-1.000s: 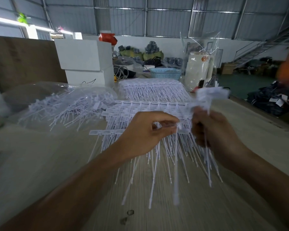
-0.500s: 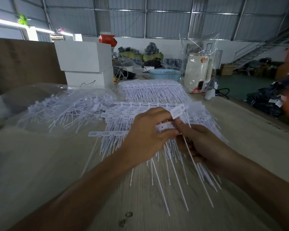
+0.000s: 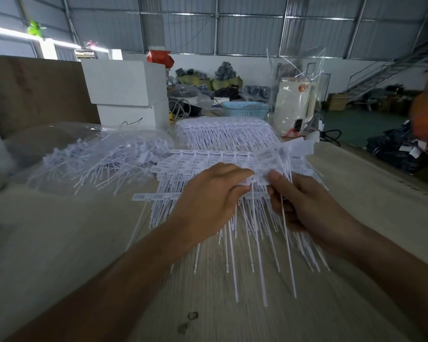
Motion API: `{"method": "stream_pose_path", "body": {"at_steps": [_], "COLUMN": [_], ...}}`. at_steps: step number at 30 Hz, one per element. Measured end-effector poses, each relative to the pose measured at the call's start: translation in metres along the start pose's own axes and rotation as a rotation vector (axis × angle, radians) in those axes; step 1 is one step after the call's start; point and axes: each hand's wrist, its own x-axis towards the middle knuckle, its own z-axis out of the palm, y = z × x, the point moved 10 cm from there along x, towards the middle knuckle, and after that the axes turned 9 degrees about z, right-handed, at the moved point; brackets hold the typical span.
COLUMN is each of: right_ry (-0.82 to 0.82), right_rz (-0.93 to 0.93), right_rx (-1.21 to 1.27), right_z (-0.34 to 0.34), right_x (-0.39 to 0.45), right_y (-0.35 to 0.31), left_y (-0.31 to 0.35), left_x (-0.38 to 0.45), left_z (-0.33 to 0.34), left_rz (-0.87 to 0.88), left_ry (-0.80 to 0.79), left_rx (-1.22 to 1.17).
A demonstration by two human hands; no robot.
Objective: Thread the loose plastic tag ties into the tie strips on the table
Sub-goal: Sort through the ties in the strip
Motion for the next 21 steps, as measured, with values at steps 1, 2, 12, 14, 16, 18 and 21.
{"method": "stream_pose_path", "body": {"at_steps": [1,2,12,14,16,18,21], "right_ry": [0.021,0.036,0.13,0.09,0.007,-0.023,-0.038], "right_rz": [-0.048,-0.079,-0.317,-0.272,-0.146,-0.067,-0.052], "right_rx": [-0.07,-0.119,-0.463,-0.346,-0.122,-0.038,-0.013], "right_z": [-0.001,-0.002,-0.002,-0.005,-0.007,-0.008,-0.007], "right_x": [-0.001,-0.002,-0.006,-0.001,0.005,0.008,0.009], "right_y": [-0.006,-0.01,-0.025,-0.019,-0.007,0.002,0.004], "left_y": [0.002,0.003,-0.012,-0.015,-0.013,-0.01,-0.007], "left_x": [0.0,0.0,0.0,0.001,0.003,0.004,0.004], "left_z": [0.0,0.001,0.01,0.01,0.006,0.003,0.003], "left_rz": [0.014,0.022,-0.121,-0.143,-0.127,-0.1,-0.056], "left_ry": [-0.009,-0.02,-0.02,0.005,0.03,0.036,-0.002], "left_rx": [0.004,-0.001,-0.233,-0.284,-0.334,-0.333,-0.27]}}
